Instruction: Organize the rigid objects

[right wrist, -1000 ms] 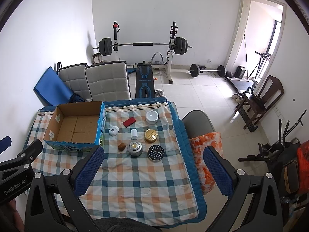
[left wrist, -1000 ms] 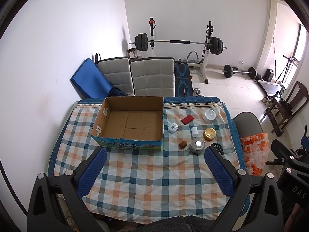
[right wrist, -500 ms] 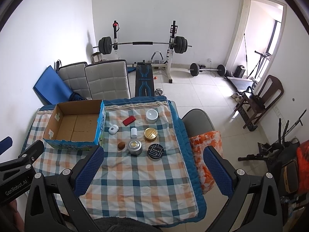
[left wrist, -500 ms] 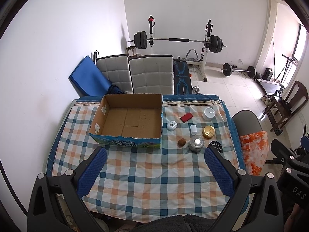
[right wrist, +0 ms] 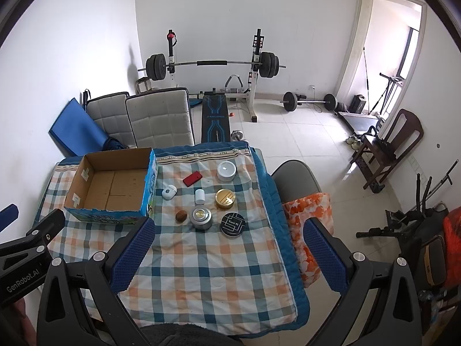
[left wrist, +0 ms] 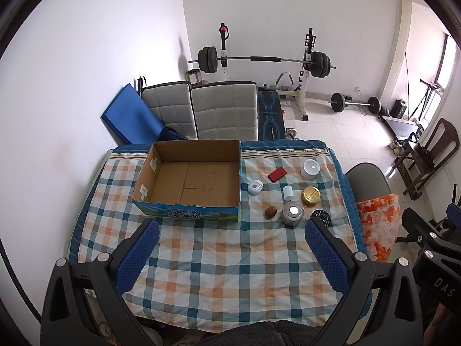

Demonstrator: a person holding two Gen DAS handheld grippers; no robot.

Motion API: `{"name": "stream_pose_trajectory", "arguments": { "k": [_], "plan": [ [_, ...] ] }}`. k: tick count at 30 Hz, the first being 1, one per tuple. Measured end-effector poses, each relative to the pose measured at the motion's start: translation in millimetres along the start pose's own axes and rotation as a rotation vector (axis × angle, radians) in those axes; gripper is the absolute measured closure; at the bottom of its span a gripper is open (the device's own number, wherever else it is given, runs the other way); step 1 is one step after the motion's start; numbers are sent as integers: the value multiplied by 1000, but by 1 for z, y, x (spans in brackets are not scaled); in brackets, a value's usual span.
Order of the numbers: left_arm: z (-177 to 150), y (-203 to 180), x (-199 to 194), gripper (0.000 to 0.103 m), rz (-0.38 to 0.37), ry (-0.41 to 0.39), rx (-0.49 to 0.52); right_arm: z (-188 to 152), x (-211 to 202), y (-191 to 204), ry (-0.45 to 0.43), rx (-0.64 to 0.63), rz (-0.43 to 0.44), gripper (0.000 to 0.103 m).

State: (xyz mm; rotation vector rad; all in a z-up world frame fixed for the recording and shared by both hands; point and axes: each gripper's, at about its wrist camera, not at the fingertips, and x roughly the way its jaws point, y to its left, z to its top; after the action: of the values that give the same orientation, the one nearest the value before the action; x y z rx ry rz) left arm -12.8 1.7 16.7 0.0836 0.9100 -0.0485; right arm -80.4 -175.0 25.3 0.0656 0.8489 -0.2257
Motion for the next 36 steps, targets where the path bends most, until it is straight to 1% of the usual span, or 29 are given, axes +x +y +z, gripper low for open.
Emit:
{"name": "stream_pose_trajectory", "arguments": {
  "k": [5, 7, 9, 12, 17, 18, 19, 21, 22, 25, 28, 30, 31, 33, 36],
  "plan": [
    [11, -10, 16, 0, -2, 14, 8, 0, 19, -9, 42, 26, 12, 0],
    [18, -16, 30, 0, 2, 26, 12, 2, 36, -16, 74, 45, 15, 0],
    [24, -20, 53, 0, 1, 48, 11, 4, 61, -25, 118, 70, 23, 0],
    [30, -30, 101, 0, 15, 112, 25, 5, 109, -36, 192, 93, 21, 0],
    [25, -55, 198, 0, 8, 288, 52, 0, 216, -48, 326, 93, -10, 0],
    [22, -62, 214, 0, 8, 312, 62, -3, 238, -48, 362, 87, -11, 0],
    [20, -69, 231, 0, 16, 337, 74, -6, 262, -49, 385, 84, -1, 0],
    [14, -82, 268, 0, 26, 398, 95, -15, 307, -50, 442, 75, -12, 0],
    [11, -88, 283, 0, 28, 421, 103, -20, 329, -50, 470, 76, 4, 0],
    [0, -105, 334, 0, 49, 497, 130, -38, 390, -53, 541, 85, -4, 0],
    [-9, -111, 369, 0, 66, 548, 145, -52, 435, -55, 603, 113, 11, 1],
    [-14, -113, 386, 0, 84, 576, 159, -59, 457, -56, 629, 123, 24, 1],
    [-17, -114, 394, 0, 91, 587, 164, -63, 467, -55, 648, 124, 16, 1],
    [-20, -115, 404, 0, 107, 597, 173, -71, 483, -52, 681, 132, 28, 2],
    [-22, -116, 416, 0, 108, 616, 173, -82, 506, -45, 726, 136, 45, 4]
  ]
}}
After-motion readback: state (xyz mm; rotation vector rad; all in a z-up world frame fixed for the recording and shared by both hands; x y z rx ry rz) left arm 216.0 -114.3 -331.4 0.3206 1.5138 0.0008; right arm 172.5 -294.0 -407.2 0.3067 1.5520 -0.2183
